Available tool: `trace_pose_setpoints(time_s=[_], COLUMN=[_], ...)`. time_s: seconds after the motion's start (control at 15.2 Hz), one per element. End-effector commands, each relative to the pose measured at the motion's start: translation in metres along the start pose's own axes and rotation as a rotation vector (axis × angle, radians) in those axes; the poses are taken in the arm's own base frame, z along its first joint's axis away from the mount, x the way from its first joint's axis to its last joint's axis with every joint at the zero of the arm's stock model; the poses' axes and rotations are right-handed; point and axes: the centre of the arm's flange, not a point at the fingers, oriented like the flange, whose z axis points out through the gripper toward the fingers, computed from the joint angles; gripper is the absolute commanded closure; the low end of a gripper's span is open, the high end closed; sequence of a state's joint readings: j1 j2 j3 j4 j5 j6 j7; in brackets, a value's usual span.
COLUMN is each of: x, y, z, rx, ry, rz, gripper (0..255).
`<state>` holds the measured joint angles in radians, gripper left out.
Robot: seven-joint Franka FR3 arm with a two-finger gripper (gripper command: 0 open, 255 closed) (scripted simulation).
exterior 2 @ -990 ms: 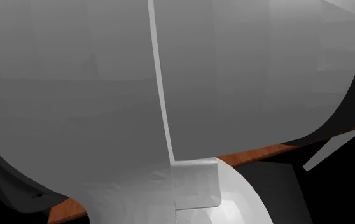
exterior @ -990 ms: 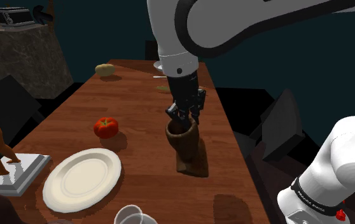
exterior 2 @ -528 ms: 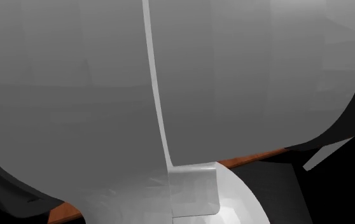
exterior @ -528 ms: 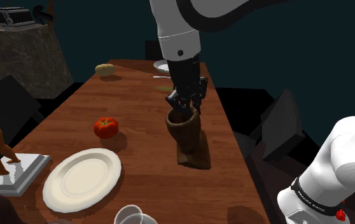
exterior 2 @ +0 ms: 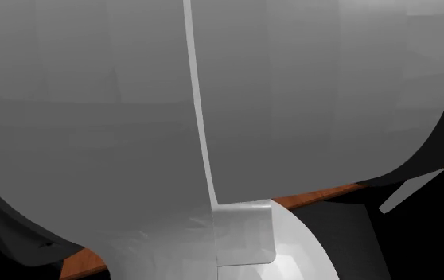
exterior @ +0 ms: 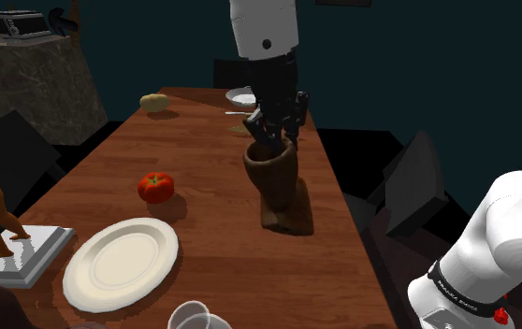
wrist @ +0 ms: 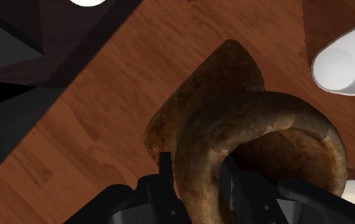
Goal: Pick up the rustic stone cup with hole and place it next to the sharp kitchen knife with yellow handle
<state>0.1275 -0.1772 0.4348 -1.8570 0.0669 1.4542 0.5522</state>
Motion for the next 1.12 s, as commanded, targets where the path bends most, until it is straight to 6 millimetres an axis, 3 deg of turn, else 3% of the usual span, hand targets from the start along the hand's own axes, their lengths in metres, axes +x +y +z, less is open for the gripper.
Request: trace_pose_setpoints(time_s=[0.0, 0.13, 1.06], x=[-0.003, -0.004, 0.088], y=[0.002, 0.003, 0.163], z=[-0.011, -0.020, -0.018], rx=[0.000, 0.000, 0.000], ry=[0.000, 0.000, 0.000], rz=[0.000, 0.000, 0.000], gripper=[255, 255, 255])
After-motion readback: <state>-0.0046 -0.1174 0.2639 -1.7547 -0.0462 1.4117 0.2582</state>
